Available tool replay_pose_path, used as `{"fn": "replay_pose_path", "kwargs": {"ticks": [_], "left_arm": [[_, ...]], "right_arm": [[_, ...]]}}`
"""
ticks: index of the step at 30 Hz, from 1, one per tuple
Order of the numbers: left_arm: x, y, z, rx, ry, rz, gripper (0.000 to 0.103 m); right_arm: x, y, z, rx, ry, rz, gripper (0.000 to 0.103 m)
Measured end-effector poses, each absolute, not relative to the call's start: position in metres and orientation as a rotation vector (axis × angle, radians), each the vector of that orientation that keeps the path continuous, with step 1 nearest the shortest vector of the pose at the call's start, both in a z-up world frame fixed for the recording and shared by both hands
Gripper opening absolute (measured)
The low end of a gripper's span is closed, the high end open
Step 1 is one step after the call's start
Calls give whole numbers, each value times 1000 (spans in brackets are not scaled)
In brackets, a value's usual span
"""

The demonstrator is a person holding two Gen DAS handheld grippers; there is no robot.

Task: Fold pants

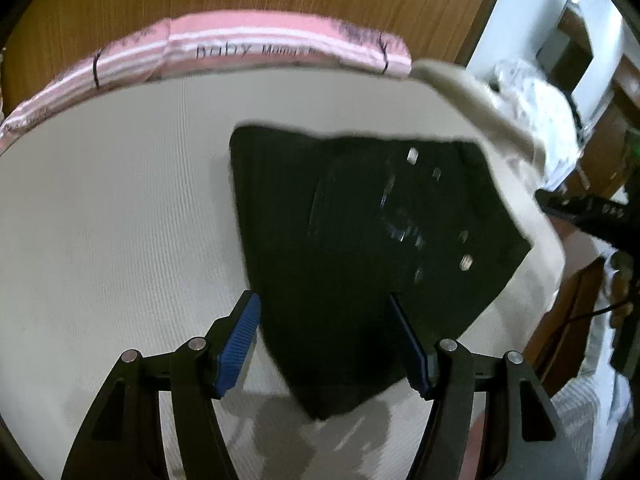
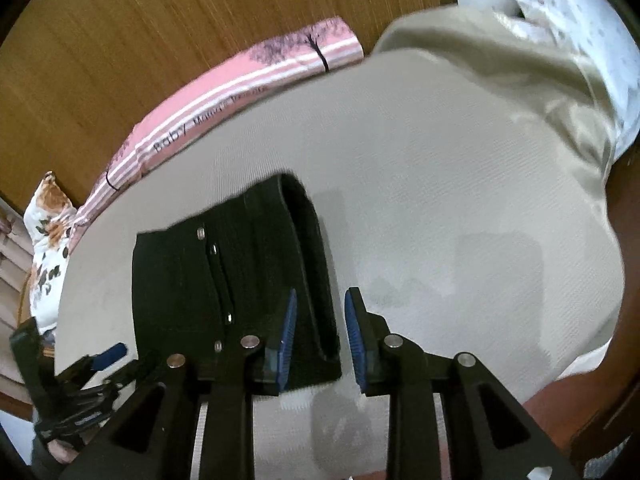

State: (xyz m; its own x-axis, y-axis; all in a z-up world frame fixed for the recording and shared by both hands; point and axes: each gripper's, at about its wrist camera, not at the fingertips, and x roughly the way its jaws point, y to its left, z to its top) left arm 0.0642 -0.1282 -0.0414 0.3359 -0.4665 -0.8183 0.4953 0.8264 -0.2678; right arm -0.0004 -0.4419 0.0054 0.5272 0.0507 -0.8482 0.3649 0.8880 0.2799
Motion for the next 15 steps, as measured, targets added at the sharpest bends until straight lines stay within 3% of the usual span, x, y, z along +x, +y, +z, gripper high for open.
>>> {"fn": "replay_pose_path", "kwargs": {"ticks": [15], "left_arm": [[136,-167,-51,30,1060,-613,66]], "right_arm": [[81,-422,-18,347,1041,-110,24]]}}
